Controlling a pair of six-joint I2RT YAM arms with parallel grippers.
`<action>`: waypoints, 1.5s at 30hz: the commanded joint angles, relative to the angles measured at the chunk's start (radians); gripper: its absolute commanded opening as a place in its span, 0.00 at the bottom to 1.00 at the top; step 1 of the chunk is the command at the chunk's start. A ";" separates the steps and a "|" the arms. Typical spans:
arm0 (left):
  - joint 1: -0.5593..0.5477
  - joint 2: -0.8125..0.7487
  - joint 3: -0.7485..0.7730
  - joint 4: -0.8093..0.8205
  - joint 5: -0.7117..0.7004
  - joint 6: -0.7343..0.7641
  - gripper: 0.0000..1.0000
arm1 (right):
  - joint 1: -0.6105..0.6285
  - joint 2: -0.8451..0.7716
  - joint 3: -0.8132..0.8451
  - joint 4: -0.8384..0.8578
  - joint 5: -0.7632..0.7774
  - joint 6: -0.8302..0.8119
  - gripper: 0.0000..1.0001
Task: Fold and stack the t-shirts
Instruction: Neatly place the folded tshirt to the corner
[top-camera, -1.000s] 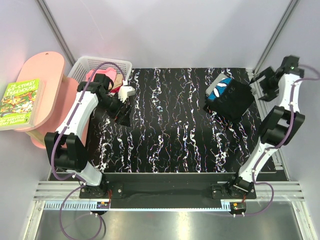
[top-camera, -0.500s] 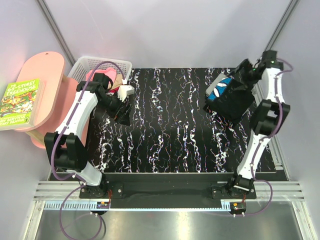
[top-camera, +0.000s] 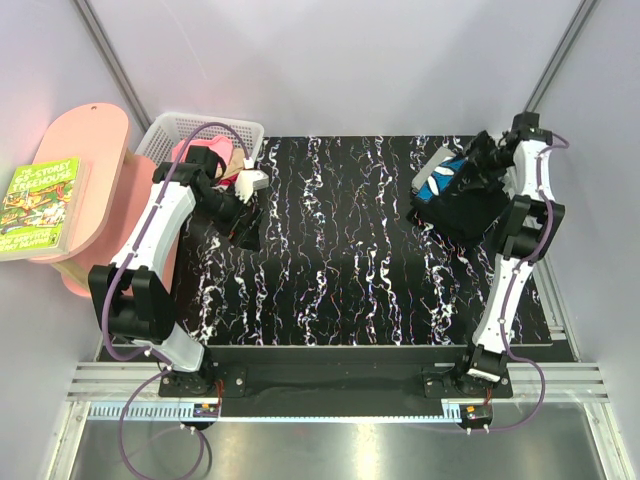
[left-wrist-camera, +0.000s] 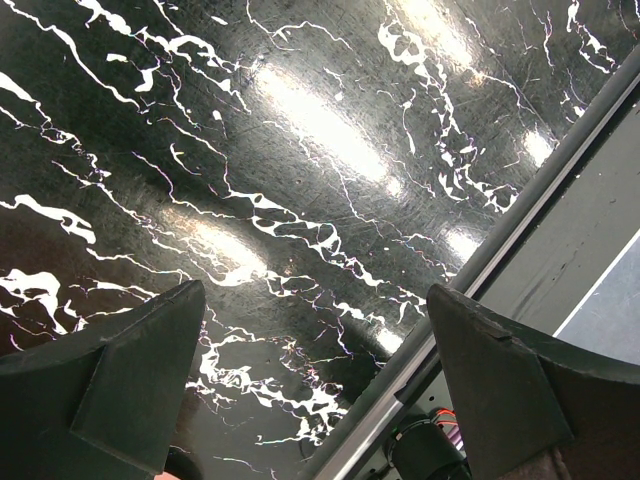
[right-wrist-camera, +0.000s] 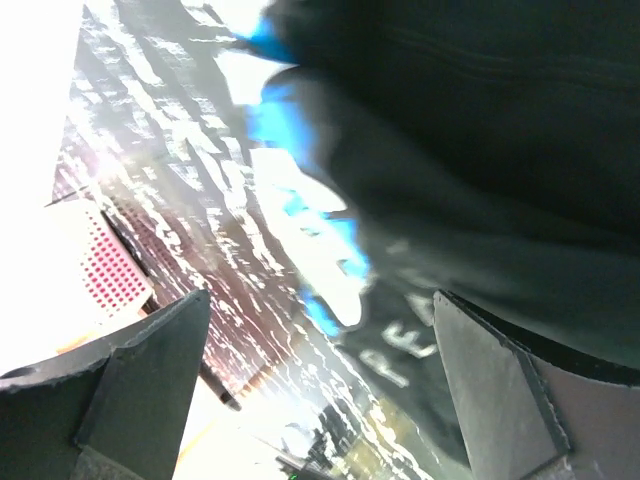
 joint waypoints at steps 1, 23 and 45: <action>0.013 -0.027 0.034 0.014 0.036 -0.013 0.99 | 0.072 -0.121 0.137 -0.024 0.004 -0.060 1.00; 0.042 -0.062 0.035 0.046 0.066 -0.066 0.99 | 0.206 -0.353 -0.588 0.295 0.061 -0.040 1.00; 0.051 -0.104 0.057 0.236 -0.056 -0.296 0.99 | 0.227 -0.866 -0.699 0.318 0.117 -0.161 1.00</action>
